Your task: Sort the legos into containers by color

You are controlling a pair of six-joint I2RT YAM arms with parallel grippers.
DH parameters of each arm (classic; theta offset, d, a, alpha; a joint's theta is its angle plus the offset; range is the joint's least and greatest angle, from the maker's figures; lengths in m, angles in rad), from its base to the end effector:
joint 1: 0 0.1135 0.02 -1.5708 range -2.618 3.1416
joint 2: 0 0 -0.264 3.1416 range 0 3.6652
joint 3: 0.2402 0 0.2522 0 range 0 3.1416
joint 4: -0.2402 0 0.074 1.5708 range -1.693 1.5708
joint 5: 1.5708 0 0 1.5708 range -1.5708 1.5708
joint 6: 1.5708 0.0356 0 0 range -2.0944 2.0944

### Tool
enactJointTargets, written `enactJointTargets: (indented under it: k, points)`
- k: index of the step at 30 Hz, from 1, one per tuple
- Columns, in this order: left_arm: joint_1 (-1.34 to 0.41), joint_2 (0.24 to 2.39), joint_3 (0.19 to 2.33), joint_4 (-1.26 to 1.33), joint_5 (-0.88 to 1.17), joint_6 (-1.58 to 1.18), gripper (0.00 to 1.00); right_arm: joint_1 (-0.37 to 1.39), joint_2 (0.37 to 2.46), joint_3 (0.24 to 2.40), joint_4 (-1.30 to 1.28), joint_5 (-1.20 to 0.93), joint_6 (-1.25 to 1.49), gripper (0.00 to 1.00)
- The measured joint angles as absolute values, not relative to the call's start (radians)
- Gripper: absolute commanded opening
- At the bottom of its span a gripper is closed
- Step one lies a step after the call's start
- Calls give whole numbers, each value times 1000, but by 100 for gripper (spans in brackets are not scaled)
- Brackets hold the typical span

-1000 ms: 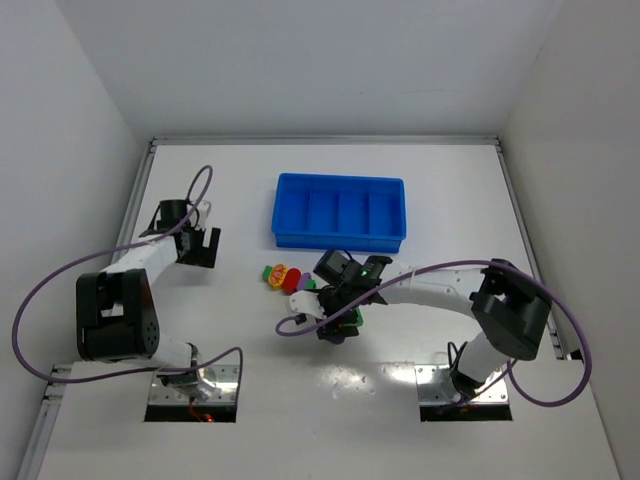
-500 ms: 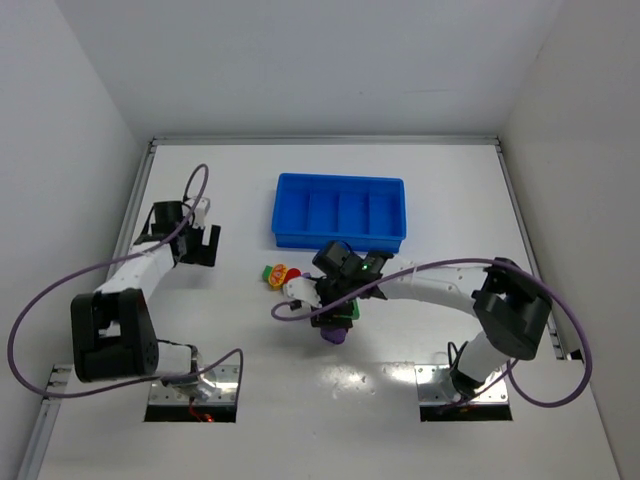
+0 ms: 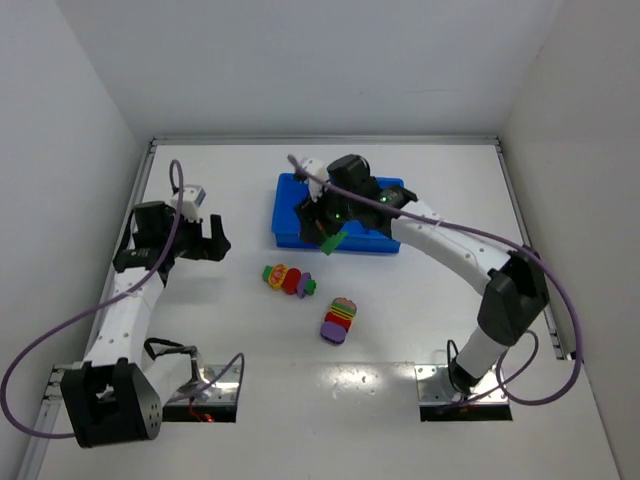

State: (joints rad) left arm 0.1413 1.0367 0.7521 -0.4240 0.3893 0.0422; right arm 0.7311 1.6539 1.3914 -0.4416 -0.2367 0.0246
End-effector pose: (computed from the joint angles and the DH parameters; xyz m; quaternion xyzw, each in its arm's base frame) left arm 0.2185 0.0174 0.2599 0.0366 0.8943 -0.1374 0.4244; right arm 0.2750 0.2578 0.3007 -0.3583 0.8284 0.2534 0.3480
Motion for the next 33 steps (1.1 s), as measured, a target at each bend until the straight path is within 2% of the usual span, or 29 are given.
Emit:
enactJointTargets:
  k: [8,14,22,33]
  points:
    - [141,862,754,-344,587,-129,100,567,1813,1531,-381,-210,457,0]
    - [78,865,752,-228,652,-266,100,521,1857,1584,-347,-168,680,0]
    - [-57,929,751,-153,606,-379,100,580,1926,1707,-308,-96,806,0]
    - [-54,948,838,-159,491,-352,100,682,2164,2001,-282,-48,839,0]
